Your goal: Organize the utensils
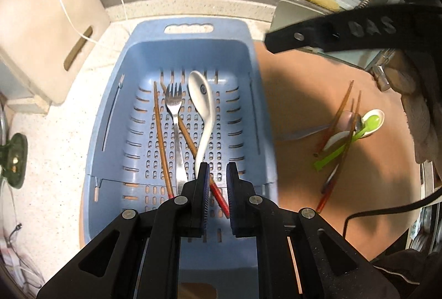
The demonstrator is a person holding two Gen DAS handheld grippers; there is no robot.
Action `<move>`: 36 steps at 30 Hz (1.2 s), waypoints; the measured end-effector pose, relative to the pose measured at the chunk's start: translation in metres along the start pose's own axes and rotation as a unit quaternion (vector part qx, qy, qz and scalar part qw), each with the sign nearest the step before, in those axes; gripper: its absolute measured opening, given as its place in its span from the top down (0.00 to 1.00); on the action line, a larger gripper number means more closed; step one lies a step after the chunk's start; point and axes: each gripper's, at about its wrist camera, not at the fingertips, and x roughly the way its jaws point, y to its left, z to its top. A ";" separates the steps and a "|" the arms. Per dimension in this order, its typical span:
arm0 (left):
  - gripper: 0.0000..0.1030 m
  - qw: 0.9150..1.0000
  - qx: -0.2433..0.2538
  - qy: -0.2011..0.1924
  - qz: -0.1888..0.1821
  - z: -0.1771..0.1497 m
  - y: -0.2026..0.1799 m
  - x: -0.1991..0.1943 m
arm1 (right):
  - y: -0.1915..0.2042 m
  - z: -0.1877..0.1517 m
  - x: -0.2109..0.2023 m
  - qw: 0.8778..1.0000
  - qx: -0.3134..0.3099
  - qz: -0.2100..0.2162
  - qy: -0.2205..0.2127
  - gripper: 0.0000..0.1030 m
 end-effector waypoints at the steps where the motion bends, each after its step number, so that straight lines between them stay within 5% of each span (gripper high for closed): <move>1: 0.89 1.000 0.002 -0.002 0.000 -0.001 -0.001 0.000 | -0.004 -0.005 -0.006 1.000 0.003 0.006 -0.006 0.76; 7: 0.89 1.000 0.020 -0.020 -0.010 -0.001 -0.021 -0.014 | -0.045 -0.043 -0.055 0.996 0.053 0.033 -0.065 0.63; 13: 0.89 0.998 0.043 -0.026 -0.026 -0.003 -0.045 -0.015 | -0.093 -0.083 -0.096 0.989 0.115 0.006 -0.095 0.53; 27: 0.89 0.990 0.119 0.020 -0.072 -0.012 -0.115 0.020 | -0.184 -0.194 -0.085 0.950 0.304 0.039 -0.053 0.53; 36: 0.89 0.984 0.144 0.049 -0.090 -0.014 -0.145 0.045 | -0.178 -0.200 -0.065 0.940 0.328 0.083 -0.043 0.62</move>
